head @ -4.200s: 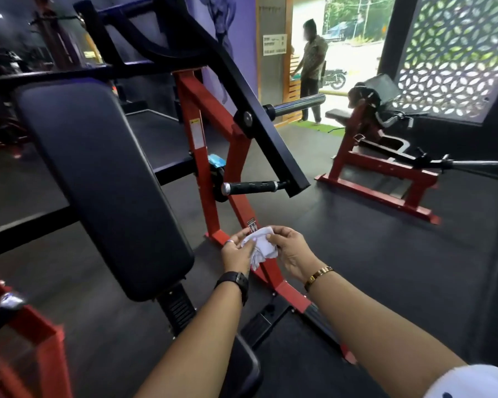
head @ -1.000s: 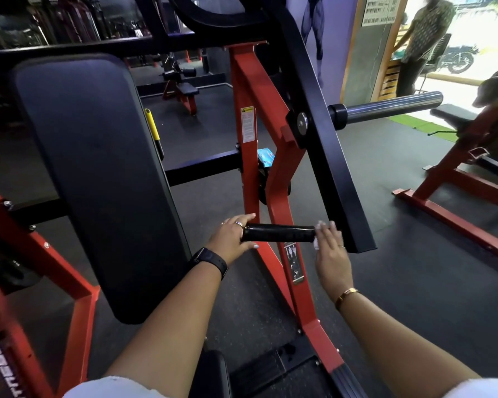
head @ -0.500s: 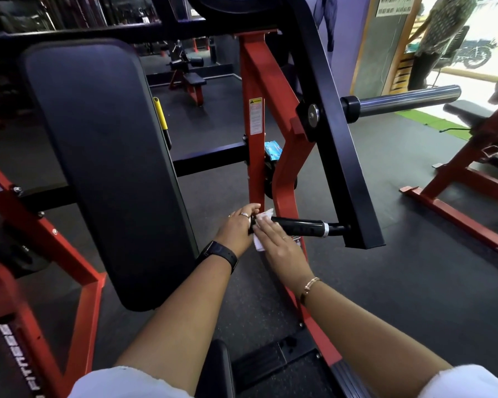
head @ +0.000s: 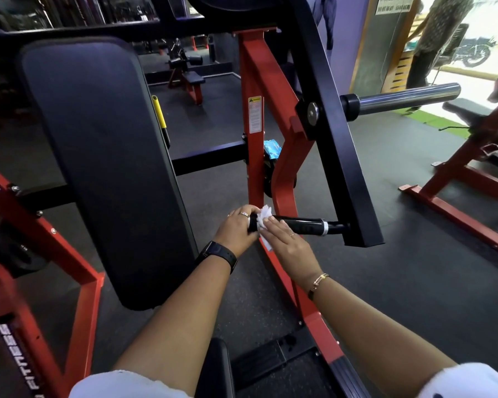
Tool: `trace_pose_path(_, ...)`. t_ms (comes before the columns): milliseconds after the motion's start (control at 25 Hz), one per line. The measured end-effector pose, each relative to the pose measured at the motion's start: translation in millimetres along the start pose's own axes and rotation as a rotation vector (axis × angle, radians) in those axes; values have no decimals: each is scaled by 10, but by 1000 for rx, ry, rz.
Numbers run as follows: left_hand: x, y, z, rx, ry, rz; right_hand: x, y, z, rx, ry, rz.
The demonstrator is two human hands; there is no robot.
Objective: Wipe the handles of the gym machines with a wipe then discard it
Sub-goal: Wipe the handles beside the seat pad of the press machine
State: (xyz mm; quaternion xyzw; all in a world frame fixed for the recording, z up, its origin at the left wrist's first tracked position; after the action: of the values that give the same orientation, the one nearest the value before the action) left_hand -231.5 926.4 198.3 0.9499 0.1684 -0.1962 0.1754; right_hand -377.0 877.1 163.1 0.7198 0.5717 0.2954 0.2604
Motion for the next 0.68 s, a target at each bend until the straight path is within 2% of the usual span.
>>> trace_pose_path(80, -28, -17, 6, -11, 9, -8, -225, -220, -160, 52, -43, 29)
trace_pose_path(200, -69, -46, 0, -7, 2, -42, -537, -520, -398, 63, -61, 283)
trace_pose_path(280, -92, -50, 5, -4, -17, -70, -598, -612, -446, 13, -39, 448)
trace_pose_path(400, -123, -46, 14, -7, -25, -107, -524, -540, -384, -129, 125, 790)
trace_pose_path(440, -128, -44, 13, -7, -30, -113, -444, -478, -348, -148, 144, 797)
trace_pose_path(480, -132, -42, 13, -3, -36, -116, -338, -416, -298, -132, 141, 716)
trace_pose_path(560, -129, -44, 13, 3, -48, -114, -145, -368, -202, -48, 82, 448)
trace_pose_path(600, -126, -50, 13, 4, -51, -110, -147, -359, -188, -37, 42, 380)
trace_pose_path(640, -120, -57, 11, 7, -54, -108, -204, -359, -205, -52, 27, 416)
trace_pose_path(680, -114, -65, 5, 14, -63, -108, -285, -359, -236, -81, 43, 543)
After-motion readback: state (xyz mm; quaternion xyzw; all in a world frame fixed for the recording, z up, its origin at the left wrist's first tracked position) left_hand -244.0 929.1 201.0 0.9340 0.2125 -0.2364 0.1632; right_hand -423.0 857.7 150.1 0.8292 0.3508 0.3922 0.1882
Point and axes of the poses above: each hand's wrist, its own y-axis towards the middle knuckle, its own z-axis out of the palm, x = y × z, the point moved 3 cm from there along y, towards the middle knuckle, and after that the axes turned 6 degrees about y, right-handed, at the moved point
